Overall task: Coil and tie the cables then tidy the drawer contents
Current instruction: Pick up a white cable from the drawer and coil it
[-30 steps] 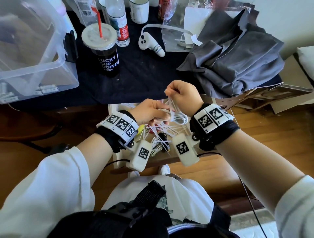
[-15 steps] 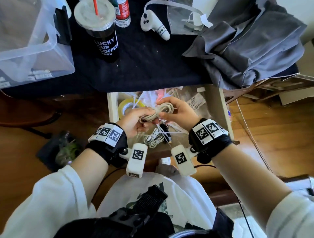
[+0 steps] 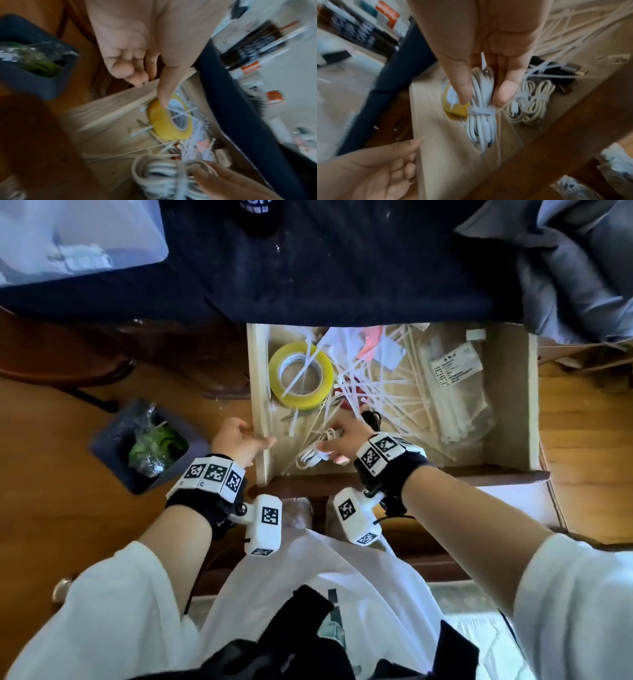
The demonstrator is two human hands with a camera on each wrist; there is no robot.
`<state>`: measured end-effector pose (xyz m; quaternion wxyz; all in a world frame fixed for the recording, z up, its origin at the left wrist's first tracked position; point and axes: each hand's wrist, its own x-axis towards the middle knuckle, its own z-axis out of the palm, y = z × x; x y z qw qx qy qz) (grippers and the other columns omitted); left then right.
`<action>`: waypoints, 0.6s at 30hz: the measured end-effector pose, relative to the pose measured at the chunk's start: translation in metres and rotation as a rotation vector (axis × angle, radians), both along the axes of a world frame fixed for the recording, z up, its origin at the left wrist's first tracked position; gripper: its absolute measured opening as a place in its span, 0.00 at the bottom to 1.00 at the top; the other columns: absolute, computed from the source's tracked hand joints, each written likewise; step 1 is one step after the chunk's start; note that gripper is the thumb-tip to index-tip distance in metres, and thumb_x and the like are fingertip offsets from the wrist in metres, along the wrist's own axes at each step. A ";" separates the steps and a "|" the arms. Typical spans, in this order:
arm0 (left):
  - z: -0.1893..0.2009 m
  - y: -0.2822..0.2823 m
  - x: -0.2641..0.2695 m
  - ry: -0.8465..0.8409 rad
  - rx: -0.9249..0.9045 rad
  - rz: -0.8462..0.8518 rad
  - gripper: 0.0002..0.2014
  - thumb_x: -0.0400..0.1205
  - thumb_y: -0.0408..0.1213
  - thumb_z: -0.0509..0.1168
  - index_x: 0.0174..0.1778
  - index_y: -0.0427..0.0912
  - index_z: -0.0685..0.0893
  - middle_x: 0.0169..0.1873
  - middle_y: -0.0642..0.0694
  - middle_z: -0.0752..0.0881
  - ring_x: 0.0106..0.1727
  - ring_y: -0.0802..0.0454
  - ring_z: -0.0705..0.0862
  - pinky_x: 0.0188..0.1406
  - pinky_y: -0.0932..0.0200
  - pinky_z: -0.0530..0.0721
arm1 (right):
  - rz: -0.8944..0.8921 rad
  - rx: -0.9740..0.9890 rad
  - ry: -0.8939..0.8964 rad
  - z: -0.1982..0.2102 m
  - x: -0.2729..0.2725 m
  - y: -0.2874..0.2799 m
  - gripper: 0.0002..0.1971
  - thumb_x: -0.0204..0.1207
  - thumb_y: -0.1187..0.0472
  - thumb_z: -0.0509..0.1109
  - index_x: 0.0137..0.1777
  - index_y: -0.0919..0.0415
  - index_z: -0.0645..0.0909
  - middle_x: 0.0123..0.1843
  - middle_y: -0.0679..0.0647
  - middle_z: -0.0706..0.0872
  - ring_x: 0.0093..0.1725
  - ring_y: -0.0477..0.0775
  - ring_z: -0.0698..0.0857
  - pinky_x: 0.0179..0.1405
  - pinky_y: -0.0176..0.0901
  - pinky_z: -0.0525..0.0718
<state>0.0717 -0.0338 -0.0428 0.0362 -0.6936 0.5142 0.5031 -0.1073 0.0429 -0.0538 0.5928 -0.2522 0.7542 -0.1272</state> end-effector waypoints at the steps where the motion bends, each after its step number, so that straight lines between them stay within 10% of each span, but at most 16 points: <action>1: -0.004 0.000 0.002 0.038 0.041 0.003 0.18 0.73 0.37 0.76 0.44 0.43 0.71 0.40 0.44 0.79 0.35 0.48 0.79 0.29 0.57 0.83 | 0.042 0.036 0.006 -0.004 0.007 -0.003 0.22 0.73 0.60 0.75 0.64 0.65 0.74 0.44 0.60 0.84 0.39 0.61 0.87 0.50 0.59 0.87; 6: -0.013 -0.010 0.009 0.115 0.125 -0.047 0.17 0.74 0.35 0.75 0.38 0.43 0.69 0.33 0.47 0.76 0.27 0.52 0.76 0.21 0.64 0.83 | 0.202 0.130 0.092 -0.022 0.024 -0.010 0.27 0.73 0.53 0.74 0.67 0.69 0.75 0.58 0.65 0.85 0.56 0.64 0.85 0.59 0.56 0.83; 9: -0.011 -0.013 0.009 0.115 0.136 -0.074 0.17 0.74 0.36 0.75 0.43 0.40 0.70 0.33 0.47 0.76 0.26 0.52 0.77 0.23 0.64 0.83 | 0.054 0.144 0.044 -0.029 0.028 -0.011 0.20 0.72 0.57 0.76 0.57 0.70 0.79 0.50 0.66 0.88 0.47 0.64 0.89 0.52 0.58 0.87; 13: -0.007 -0.010 0.005 0.058 0.119 -0.047 0.19 0.74 0.35 0.75 0.35 0.43 0.67 0.31 0.46 0.76 0.25 0.51 0.77 0.31 0.57 0.83 | -0.284 0.165 -0.141 -0.019 0.018 -0.005 0.12 0.77 0.70 0.69 0.56 0.60 0.72 0.33 0.61 0.80 0.15 0.46 0.80 0.19 0.38 0.83; 18: -0.003 -0.011 -0.005 -0.052 0.115 -0.005 0.21 0.73 0.33 0.76 0.32 0.41 0.66 0.27 0.43 0.75 0.23 0.50 0.74 0.44 0.48 0.84 | -0.399 0.070 -0.127 -0.004 -0.026 0.011 0.13 0.78 0.70 0.67 0.62 0.67 0.76 0.32 0.58 0.80 0.21 0.47 0.80 0.24 0.39 0.83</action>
